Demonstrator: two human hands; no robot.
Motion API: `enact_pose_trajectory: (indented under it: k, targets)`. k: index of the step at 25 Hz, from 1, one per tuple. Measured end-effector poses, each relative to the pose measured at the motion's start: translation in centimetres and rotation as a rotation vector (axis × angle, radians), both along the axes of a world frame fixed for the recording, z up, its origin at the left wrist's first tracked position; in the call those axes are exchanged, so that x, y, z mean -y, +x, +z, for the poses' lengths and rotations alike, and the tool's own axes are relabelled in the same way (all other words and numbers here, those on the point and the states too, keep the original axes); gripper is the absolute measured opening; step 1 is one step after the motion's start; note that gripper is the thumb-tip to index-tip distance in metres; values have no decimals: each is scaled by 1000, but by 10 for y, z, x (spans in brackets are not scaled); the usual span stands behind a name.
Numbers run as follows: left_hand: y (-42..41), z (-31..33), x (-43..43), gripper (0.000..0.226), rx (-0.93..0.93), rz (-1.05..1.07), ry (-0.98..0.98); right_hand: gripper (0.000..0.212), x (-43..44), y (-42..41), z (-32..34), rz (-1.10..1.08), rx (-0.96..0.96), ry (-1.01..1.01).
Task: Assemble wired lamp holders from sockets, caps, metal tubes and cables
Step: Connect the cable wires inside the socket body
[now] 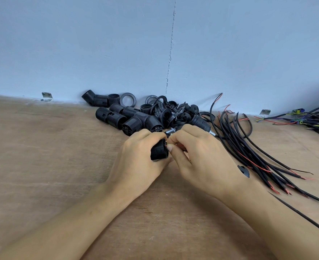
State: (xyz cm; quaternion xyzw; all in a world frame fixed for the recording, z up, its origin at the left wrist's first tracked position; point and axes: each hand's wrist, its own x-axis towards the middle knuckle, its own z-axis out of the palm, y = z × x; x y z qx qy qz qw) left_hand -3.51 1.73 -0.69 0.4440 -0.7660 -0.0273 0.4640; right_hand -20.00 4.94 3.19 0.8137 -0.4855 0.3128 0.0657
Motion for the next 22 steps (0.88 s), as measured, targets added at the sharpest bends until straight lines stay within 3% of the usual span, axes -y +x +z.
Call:
enact_pose_trajectory:
  k: [6, 15, 22]
  targets:
    - [2, -2, 2, 33, 52, -11, -23, 8, 1, 0, 0, -4, 30, 45]
    - [5, 1, 5, 41, -162, -155, 195, 8, 6, -2, -8, -24, 297, 135]
    - [7, 0, 6, 41, -283, -187, 303, 6, 4, -2, -7, 0, 302, 94]
